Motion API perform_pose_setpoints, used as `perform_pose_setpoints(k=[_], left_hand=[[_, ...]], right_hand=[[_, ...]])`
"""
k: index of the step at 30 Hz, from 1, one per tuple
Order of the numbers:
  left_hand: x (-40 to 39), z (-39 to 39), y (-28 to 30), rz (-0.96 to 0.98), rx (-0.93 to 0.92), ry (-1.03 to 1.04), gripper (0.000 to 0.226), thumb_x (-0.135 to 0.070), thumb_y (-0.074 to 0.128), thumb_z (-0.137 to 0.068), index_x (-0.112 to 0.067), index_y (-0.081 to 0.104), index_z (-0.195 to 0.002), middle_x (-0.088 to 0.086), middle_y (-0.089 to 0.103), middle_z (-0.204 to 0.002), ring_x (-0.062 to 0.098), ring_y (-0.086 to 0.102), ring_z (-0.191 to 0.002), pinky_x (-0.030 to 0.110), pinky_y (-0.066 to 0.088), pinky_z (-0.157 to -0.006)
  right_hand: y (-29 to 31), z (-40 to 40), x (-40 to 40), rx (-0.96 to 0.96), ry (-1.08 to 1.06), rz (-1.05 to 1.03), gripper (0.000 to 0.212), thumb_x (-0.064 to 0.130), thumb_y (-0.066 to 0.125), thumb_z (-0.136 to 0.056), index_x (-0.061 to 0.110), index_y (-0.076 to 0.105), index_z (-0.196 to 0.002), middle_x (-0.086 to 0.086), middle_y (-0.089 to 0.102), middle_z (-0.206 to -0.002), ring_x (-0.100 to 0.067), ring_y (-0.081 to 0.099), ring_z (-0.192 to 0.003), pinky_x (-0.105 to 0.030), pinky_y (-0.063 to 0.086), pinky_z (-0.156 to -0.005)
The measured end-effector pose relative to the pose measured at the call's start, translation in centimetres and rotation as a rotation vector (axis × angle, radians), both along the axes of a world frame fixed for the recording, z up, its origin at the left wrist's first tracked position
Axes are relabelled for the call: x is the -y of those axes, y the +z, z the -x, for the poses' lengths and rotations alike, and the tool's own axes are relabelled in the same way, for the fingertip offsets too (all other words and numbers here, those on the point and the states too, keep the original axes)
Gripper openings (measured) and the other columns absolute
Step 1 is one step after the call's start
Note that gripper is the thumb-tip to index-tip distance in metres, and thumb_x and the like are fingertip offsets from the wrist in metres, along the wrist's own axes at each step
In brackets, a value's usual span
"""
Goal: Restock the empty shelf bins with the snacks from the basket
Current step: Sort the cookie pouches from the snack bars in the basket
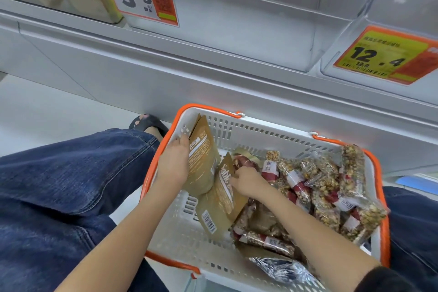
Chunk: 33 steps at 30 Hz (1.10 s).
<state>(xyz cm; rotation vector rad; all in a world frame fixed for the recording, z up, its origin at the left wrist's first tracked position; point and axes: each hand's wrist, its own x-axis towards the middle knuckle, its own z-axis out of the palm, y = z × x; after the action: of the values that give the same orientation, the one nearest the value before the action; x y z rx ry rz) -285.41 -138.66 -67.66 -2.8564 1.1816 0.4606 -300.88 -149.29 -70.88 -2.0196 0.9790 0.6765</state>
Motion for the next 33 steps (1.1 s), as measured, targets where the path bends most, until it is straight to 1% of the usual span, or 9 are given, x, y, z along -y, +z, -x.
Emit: perform_pose_setpoints(k=[4, 10, 12, 15, 19, 22, 24, 28, 33], left_hand=[[-0.5, 0.5, -0.1, 0.029, 0.023, -0.004, 0.059, 0.000, 0.058, -0.087, -0.009, 0.030, -0.138, 0.009, 0.060, -0.112, 0.022, 0.062, -0.095, 0.031, 0.053, -0.081], [-1.2, 1.5, -1.6, -0.103, -0.027, -0.044, 0.054, -0.003, 0.051, -0.090, -0.008, 0.027, -0.139, 0.010, 0.058, -0.120, 0.026, 0.064, -0.098, 0.035, 0.053, -0.081], [-1.4, 1.7, -1.9, -0.127, -0.029, -0.081, 0.055, -0.001, 0.048, -0.091, -0.007, 0.026, -0.140, 0.010, 0.064, -0.111, 0.025, 0.066, -0.093, 0.034, 0.055, -0.078], [-1.6, 1.5, -1.7, -0.069, 0.015, -0.019, 0.064, 0.001, 0.049, -0.091, -0.006, 0.017, -0.145, 0.013, 0.060, -0.120, 0.024, 0.069, -0.089, 0.033, 0.058, -0.073], [-1.1, 1.0, -0.8, -0.006, 0.083, -0.040, 0.065, 0.000, 0.049, -0.092, -0.005, 0.013, -0.146, 0.013, 0.058, -0.123, 0.024, 0.068, -0.091, 0.030, 0.056, -0.073], [-1.0, 0.8, -1.0, -0.063, 0.057, -0.110, 0.069, 0.004, 0.048, -0.090, -0.004, 0.010, -0.147, 0.015, 0.053, -0.129, 0.027, 0.066, -0.098, 0.032, 0.054, -0.075], [-0.9, 1.0, -1.5, -0.090, 0.029, -0.137, 0.065, 0.005, 0.047, -0.090, -0.005, 0.014, -0.145, 0.014, 0.058, -0.123, 0.027, 0.065, -0.098, 0.034, 0.053, -0.076], [-0.5, 0.8, -1.5, -0.047, -0.024, -0.099, 0.047, -0.007, 0.049, -0.095, -0.010, 0.028, -0.137, 0.009, 0.065, -0.110, 0.024, 0.067, -0.092, 0.034, 0.055, -0.076], [-1.1, 0.3, -0.8, 0.071, -0.218, 0.001, 0.032, -0.029, 0.048, -0.097, -0.015, 0.040, -0.126, 0.006, 0.065, -0.106, 0.023, 0.066, -0.088, 0.034, 0.056, -0.075]], right_hand=[[4.3, 1.3, -1.3, 0.230, -0.200, -0.004, 0.043, 0.023, 0.043, -0.097, 0.015, 0.028, -0.058, 0.001, 0.029, -0.056, -0.013, 0.029, -0.049, -0.026, 0.021, -0.048], [5.8, 2.0, -4.0, 0.356, -0.131, -0.081, 0.035, 0.021, 0.040, -0.100, 0.013, 0.033, -0.066, -0.002, 0.035, -0.071, -0.014, 0.035, -0.064, -0.031, 0.030, -0.062], [5.7, 1.8, -4.3, 0.376, -0.215, -0.112, 0.030, 0.021, 0.038, -0.101, 0.012, 0.037, -0.072, -0.002, 0.037, -0.068, -0.013, 0.035, -0.060, -0.030, 0.030, -0.058], [6.1, 2.0, -4.4, 0.429, -0.382, -0.028, 0.025, 0.018, 0.038, -0.101, 0.014, 0.042, -0.077, 0.003, 0.040, -0.062, -0.009, 0.034, -0.051, -0.021, 0.027, -0.048], [6.1, 3.9, -3.9, 0.449, -0.535, 0.044, 0.032, 0.014, 0.038, -0.100, 0.013, 0.034, -0.068, 0.002, 0.032, -0.060, -0.010, 0.026, -0.051, -0.017, 0.028, -0.043], [5.3, 5.2, -3.6, 0.391, -0.523, -0.007, 0.024, 0.017, 0.037, -0.100, -0.001, 0.050, -0.090, -0.012, 0.042, -0.068, -0.022, 0.039, -0.057, -0.024, 0.027, -0.054], [4.7, 5.4, -3.6, 0.385, -0.503, -0.035, 0.029, 0.020, 0.038, -0.100, -0.005, 0.053, -0.103, -0.015, 0.047, -0.075, -0.027, 0.043, -0.063, -0.028, 0.028, -0.058], [4.7, 4.8, -3.8, 0.426, -0.499, -0.104, 0.028, 0.021, 0.039, -0.099, -0.001, 0.049, -0.085, -0.011, 0.048, -0.077, -0.019, 0.043, -0.066, -0.029, 0.032, -0.058], [5.0, 3.0, -6.3, 0.396, -0.407, -0.207, 0.030, 0.021, 0.038, -0.100, 0.014, 0.036, -0.072, -0.002, 0.036, -0.068, -0.014, 0.034, -0.060, -0.026, 0.029, -0.054]])
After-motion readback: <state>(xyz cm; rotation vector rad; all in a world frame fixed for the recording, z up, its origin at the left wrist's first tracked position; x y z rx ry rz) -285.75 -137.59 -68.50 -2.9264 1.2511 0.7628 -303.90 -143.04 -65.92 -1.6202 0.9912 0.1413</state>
